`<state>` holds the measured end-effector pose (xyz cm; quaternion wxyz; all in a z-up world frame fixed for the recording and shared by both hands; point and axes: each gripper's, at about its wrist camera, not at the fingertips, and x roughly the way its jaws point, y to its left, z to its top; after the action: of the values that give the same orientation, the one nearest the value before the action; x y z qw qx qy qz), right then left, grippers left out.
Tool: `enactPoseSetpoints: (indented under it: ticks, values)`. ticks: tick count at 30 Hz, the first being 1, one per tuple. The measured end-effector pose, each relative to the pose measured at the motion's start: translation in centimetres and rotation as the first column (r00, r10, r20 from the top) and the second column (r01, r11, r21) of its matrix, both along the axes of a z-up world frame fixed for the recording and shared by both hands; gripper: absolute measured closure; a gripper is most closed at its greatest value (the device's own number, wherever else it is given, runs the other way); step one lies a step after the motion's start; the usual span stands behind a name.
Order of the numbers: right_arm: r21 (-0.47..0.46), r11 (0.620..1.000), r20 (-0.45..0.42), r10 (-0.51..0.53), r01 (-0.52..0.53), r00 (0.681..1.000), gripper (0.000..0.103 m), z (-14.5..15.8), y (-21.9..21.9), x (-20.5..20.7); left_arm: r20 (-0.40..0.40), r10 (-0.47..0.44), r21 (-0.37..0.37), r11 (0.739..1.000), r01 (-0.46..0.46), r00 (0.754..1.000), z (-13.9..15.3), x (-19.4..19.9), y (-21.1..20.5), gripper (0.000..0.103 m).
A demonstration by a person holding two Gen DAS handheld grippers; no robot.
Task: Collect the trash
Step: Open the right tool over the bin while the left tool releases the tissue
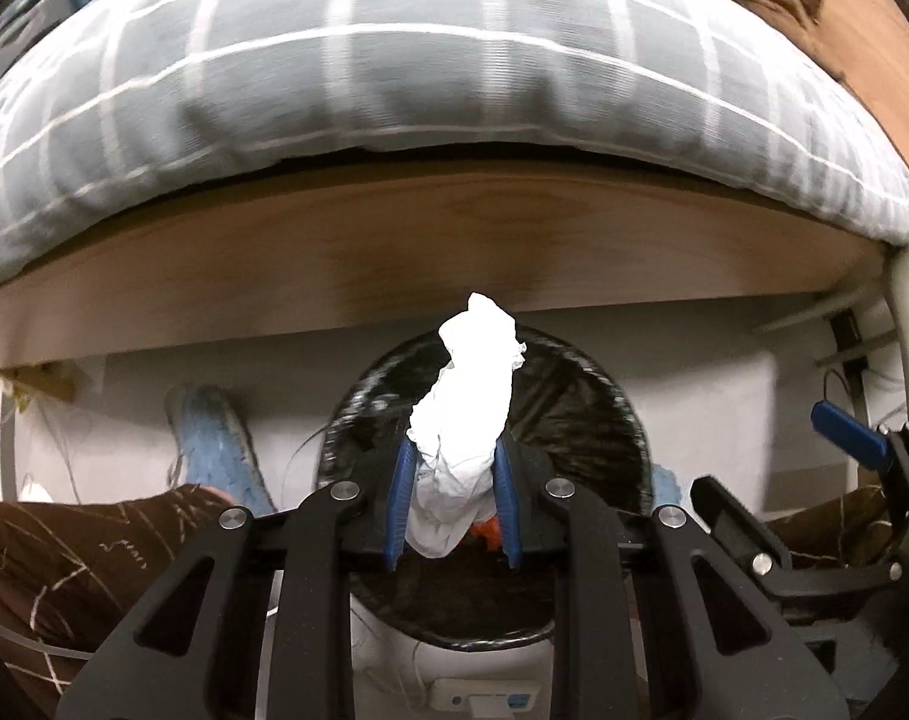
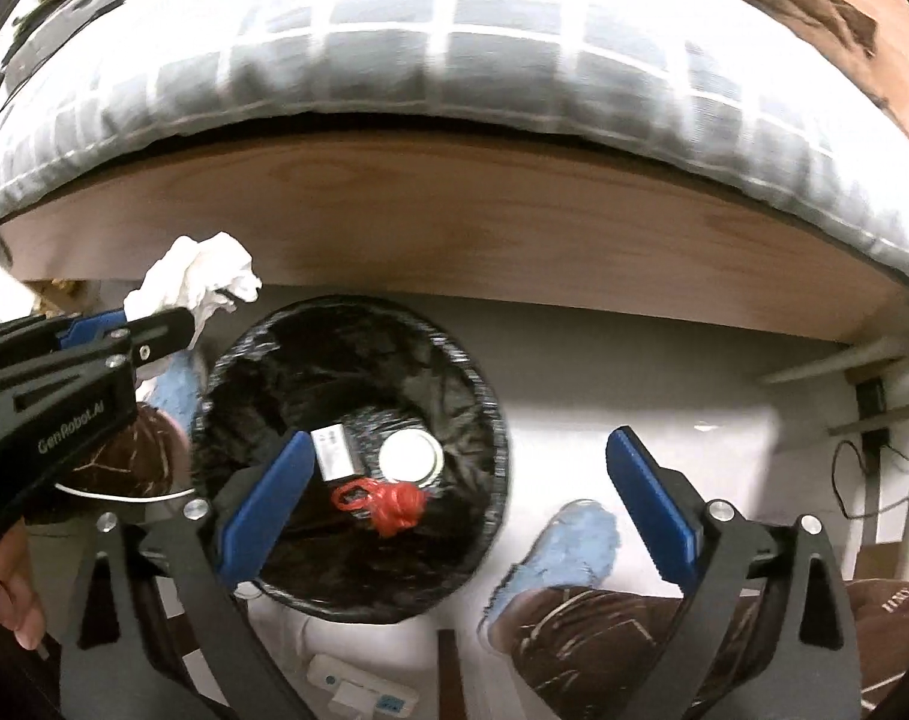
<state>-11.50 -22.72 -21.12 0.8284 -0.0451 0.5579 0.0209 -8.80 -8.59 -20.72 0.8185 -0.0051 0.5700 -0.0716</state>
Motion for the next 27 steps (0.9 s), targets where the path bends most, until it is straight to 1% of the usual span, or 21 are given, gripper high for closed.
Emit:
enactPoseSetpoints:
  ticks: [3,8,12,13,15,16,18,20,21,23,24,26,27]
  values:
    - [-0.007,0.999,0.005,-0.036,0.036,0.999,0.009,0.2,-1.7,-0.2,-0.004,-0.031,0.001,1.000,0.031,1.000,0.1,-0.1,-1.4,0.079]
    - [-0.001,0.994,0.013,-0.105,0.105,0.994,0.009,0.6,-4.5,-0.4,-0.020,-0.065,-0.004,0.998,0.065,0.998,-0.6,-0.3,-3.4,0.079]
    - [0.007,0.991,0.003,-0.131,0.131,0.991,0.009,0.4,-5.5,-0.4,-0.029,-0.085,0.001,0.996,0.086,0.996,-1.1,-0.4,-4.4,0.079]
    - [0.007,0.991,0.004,-0.132,0.132,0.991,0.009,0.3,-5.4,-0.4,-0.031,-0.086,-0.002,0.996,0.086,0.996,-1.2,-0.5,-4.4,0.077]
    - [0.005,0.992,0.007,-0.129,0.129,0.992,0.009,0.2,-5.3,-0.4,-0.028,-0.085,0.004,0.996,0.085,0.996,-1.6,-0.4,-4.5,0.065]
    - [-0.003,0.992,0.009,-0.129,0.129,0.992,0.009,0.3,-5.2,-0.3,-0.025,-0.081,0.009,0.997,0.081,0.996,-1.7,-0.4,-4.4,0.056]
    - [0.000,0.991,0.009,-0.132,0.132,0.991,0.009,0.0,-5.2,-0.2,-0.029,-0.075,0.008,0.997,0.075,0.997,-2.1,-0.4,-4.1,0.051]
    - [0.001,0.991,0.010,-0.134,0.134,0.991,0.009,0.0,-5.2,-0.2,-0.033,-0.071,0.013,0.997,0.071,0.997,-2.2,-0.4,-4.1,0.040]
    - [-0.002,0.991,0.012,-0.135,0.135,0.991,0.009,-0.1,-5.2,-0.2,-0.030,-0.067,0.014,0.998,0.068,0.997,-2.3,-0.4,-3.9,0.038]
    - [0.004,0.990,0.015,-0.141,0.141,0.990,0.009,0.0,-5.3,-0.2,-0.028,-0.061,0.020,0.998,0.061,0.998,-2.6,-0.4,-3.5,0.028]
    - [0.006,0.990,0.016,-0.143,0.143,0.990,0.009,0.0,-5.3,-0.2,-0.024,-0.058,0.026,0.998,0.058,0.998,-2.6,-0.4,-3.4,0.025]
    - [0.010,0.989,0.019,-0.147,0.147,0.989,0.009,0.1,-5.5,-0.1,-0.020,-0.052,0.031,0.998,0.053,0.998,-2.4,-0.4,-3.2,0.016]
    - [0.013,0.989,0.021,-0.148,0.148,0.989,0.009,0.2,-5.5,-0.1,-0.020,-0.049,0.032,0.998,0.049,0.999,-2.3,-0.4,-3.0,0.013]
